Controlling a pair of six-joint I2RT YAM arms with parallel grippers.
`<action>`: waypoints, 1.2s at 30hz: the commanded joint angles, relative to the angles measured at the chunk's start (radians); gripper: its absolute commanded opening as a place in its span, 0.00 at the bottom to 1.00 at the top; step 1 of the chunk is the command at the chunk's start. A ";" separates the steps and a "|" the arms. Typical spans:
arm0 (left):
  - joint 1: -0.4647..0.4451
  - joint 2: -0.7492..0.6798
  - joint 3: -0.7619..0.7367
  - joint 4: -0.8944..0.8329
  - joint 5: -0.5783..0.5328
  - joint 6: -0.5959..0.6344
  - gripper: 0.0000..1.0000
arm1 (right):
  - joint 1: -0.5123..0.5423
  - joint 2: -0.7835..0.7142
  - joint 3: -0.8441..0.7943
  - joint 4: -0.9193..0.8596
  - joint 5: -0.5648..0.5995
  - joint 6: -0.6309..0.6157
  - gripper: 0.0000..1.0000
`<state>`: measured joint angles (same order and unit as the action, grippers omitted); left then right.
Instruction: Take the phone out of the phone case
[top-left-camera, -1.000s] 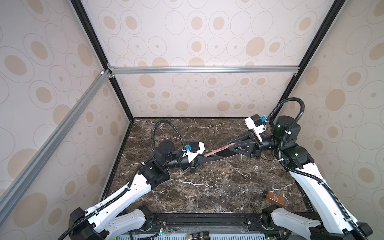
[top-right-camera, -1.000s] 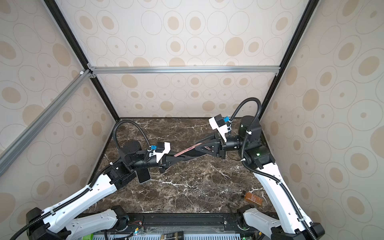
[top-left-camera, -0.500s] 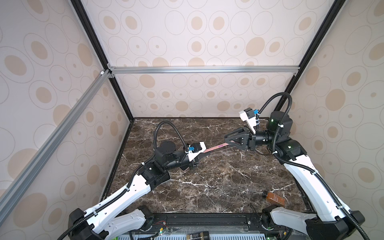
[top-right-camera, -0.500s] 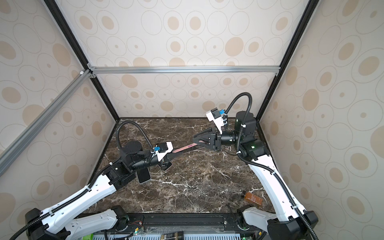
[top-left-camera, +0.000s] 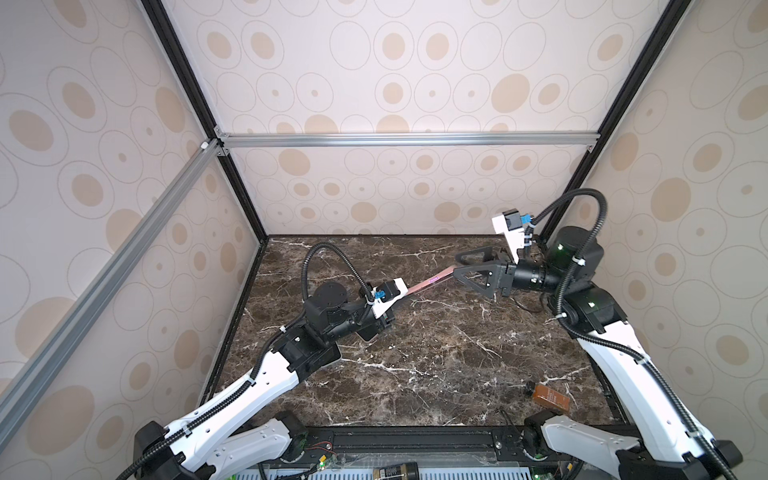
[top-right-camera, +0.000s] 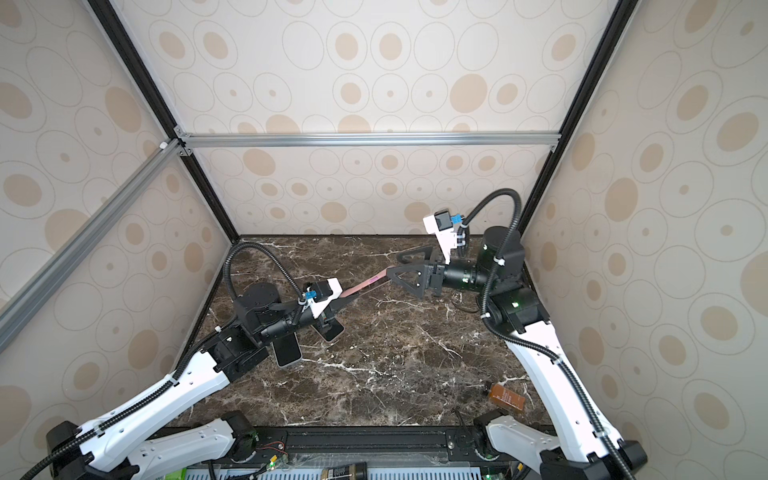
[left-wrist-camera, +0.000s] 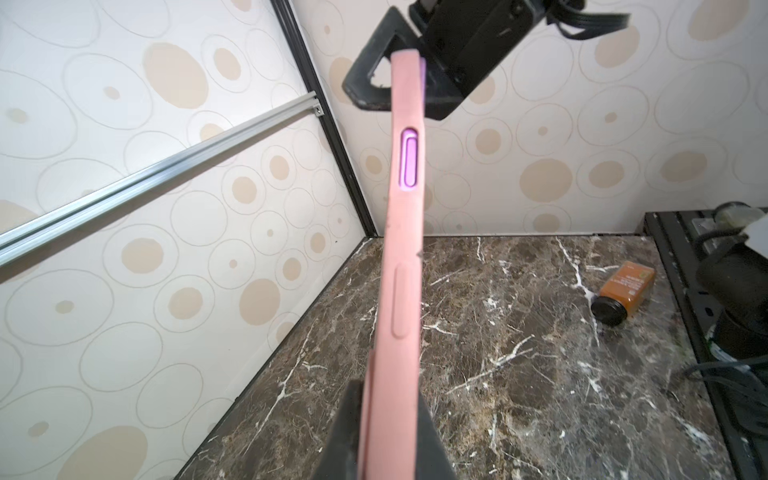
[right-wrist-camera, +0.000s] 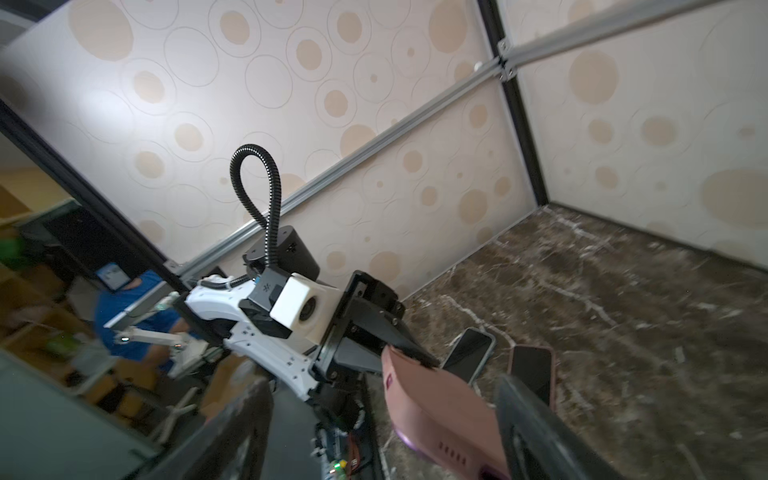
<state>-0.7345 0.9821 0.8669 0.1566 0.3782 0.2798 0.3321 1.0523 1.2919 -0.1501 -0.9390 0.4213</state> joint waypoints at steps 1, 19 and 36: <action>0.006 -0.054 -0.026 0.168 0.005 -0.093 0.00 | 0.004 -0.093 -0.055 0.052 0.248 -0.064 0.90; 0.012 -0.024 -0.098 0.714 0.143 -0.780 0.00 | 0.013 -0.155 -0.328 0.491 0.130 0.048 0.84; 0.012 0.092 -0.020 0.911 0.272 -1.051 0.00 | 0.208 -0.016 -0.246 0.555 -0.008 -0.082 0.61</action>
<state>-0.7265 1.0779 0.7918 0.9157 0.6189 -0.6918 0.5037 1.0313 1.0111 0.3817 -0.8963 0.3950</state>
